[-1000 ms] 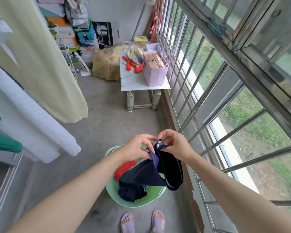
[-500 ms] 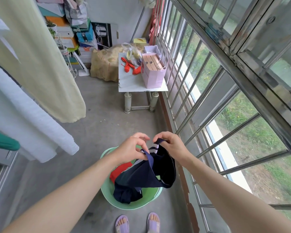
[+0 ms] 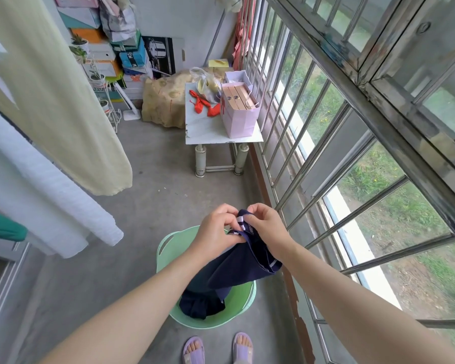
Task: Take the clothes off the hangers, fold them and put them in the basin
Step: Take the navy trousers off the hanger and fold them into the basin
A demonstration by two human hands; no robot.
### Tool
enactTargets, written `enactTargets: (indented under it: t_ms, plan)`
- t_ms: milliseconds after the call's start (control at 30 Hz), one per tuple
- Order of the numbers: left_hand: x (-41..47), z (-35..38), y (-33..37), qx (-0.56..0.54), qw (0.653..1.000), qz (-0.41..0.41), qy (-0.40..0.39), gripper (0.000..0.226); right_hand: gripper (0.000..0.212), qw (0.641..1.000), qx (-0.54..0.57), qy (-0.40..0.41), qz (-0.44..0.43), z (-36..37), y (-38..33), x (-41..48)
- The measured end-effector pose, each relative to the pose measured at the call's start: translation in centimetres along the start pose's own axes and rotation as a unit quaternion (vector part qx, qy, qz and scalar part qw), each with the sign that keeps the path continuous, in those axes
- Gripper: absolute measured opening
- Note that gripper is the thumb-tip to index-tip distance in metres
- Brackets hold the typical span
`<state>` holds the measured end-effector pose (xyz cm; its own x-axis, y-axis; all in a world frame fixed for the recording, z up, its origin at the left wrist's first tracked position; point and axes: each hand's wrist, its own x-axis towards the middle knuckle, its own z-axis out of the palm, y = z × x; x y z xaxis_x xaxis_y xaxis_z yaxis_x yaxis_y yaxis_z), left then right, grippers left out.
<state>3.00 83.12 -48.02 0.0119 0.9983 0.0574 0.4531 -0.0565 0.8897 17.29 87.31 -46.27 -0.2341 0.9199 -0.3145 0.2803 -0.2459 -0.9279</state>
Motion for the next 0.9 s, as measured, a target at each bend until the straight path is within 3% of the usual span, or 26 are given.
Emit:
enactTargets:
  t_ms: [200, 267, 367, 500, 600, 667, 733, 800, 900]
  plan:
    - [0.3, -0.4, -0.1, -0.031, 0.999, -0.028, -0.005, 0.041, 0.024, 0.993, -0.093, -0.015, -0.073, -0.6, -0.6, 0.3]
    - [0.8, -1.3, -0.6, -0.067, 0.997, -0.041, -0.007, 0.036, 0.028, 0.987, -0.127, -0.022, -0.093, -1.4, -0.6, 0.5]
    - [1.1, -2.9, -1.3, -0.071, 0.996, -0.049, 0.002, 0.026, 0.024, 0.983, -0.162, -0.04, -0.072, -2.9, 0.3, 0.1]
    - [1.5, -4.2, -1.9, -0.068, 0.996, -0.047, -0.017, 0.04, 0.018, 0.962, -0.262, -0.044, -0.065, -4.7, 2.4, -1.2]
    - [1.6, -4.6, -1.6, -0.07, 0.996, -0.045, -0.024, 0.043, 0.012, 0.94, -0.317, -0.109, -0.057, -4.4, 3.8, -1.9]
    - [1.6, -4.9, -1.2, -0.068, 0.997, -0.038, -0.028, 0.043, 0.029, 0.921, -0.356, -0.149, -0.051, -3.8, 4.8, -1.8]
    - [1.5, -5.0, -0.7, -0.059, 0.997, -0.031, -0.038, 0.044, 0.051, 0.905, -0.394, -0.144, -0.065, -3.3, 5.9, -1.5]
    - [1.3, -5.1, -0.4, -0.055, 0.997, -0.027, -0.047, 0.043, 0.06, 0.901, -0.403, -0.138, -0.075, -3.0, 7.0, -1.1]
    - [1.0, -5.5, 0.1, -0.055, 0.997, -0.03, -0.041, 0.042, 0.037, 0.918, -0.37, -0.132, -0.06, -3.0, 8.2, -1.0]
